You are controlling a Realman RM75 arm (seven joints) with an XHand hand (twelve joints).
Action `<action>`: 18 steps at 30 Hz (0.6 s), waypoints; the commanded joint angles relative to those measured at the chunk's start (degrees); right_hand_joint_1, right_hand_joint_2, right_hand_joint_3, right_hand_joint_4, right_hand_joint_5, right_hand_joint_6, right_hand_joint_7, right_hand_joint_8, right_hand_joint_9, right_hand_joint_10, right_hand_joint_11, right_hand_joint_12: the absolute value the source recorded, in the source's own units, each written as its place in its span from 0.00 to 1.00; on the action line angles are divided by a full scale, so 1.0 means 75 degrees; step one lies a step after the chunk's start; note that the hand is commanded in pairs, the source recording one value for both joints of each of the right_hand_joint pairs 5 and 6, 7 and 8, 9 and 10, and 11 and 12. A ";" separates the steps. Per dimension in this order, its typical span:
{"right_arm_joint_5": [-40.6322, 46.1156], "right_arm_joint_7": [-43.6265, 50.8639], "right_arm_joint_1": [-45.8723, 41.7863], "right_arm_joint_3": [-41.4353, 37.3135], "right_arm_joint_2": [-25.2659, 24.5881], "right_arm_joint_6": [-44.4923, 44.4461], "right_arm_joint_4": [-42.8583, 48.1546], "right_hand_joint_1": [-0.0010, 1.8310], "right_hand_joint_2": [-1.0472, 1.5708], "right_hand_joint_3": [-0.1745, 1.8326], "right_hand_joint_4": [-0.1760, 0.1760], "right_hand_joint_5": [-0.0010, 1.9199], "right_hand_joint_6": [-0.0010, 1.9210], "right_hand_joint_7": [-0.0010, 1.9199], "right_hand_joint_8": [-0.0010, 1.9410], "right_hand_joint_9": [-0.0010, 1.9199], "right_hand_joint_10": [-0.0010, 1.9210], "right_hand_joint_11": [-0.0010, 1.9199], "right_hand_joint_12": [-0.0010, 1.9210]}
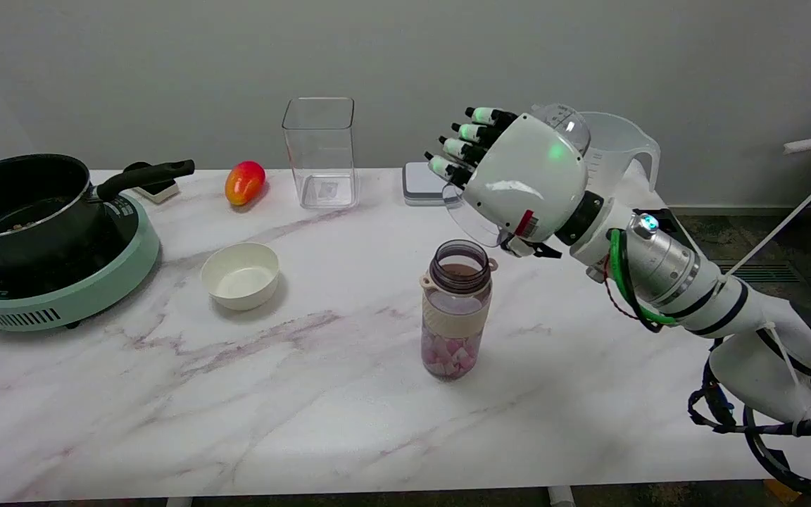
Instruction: Place the measuring cup onto the table.
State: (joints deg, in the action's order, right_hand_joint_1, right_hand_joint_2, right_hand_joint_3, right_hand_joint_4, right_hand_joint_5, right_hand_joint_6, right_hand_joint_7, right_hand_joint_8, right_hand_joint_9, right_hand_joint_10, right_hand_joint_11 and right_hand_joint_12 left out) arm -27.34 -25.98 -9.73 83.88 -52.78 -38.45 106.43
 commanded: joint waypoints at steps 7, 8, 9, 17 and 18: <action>0.1838 0.0254 -0.0348 -0.0688 -0.0201 0.0066 -0.0198 0.76 0.88 0.27 0.50 0.87 0.87 0.85 0.84 0.77 0.77 0.67 0.67; 0.2404 0.0262 -0.0415 -0.0825 -0.0256 0.0112 -0.0280 0.76 0.88 0.26 0.50 0.87 0.87 0.85 0.84 0.77 0.77 0.67 0.67; 0.3006 0.0278 -0.0464 -0.0909 -0.0309 0.0177 -0.0360 0.76 0.88 0.27 0.50 0.86 0.86 0.85 0.84 0.78 0.78 0.67 0.67; 0.8524 0.0344 -0.0563 -0.0844 -0.0440 0.0436 -0.1125 0.82 0.81 0.37 0.50 0.78 0.78 0.81 0.80 0.77 0.77 0.66 0.66; 0.9123 0.0329 -0.0577 -0.0791 -0.0440 0.0433 -0.1224 0.83 0.80 0.38 0.50 0.77 0.77 0.81 0.80 0.77 0.77 0.66 0.66</action>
State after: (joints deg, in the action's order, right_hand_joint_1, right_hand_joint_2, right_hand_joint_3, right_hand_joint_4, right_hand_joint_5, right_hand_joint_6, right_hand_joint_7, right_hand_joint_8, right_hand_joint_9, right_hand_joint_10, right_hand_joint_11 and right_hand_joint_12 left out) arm -15.44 -25.04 -10.93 81.42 -53.63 -37.95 105.34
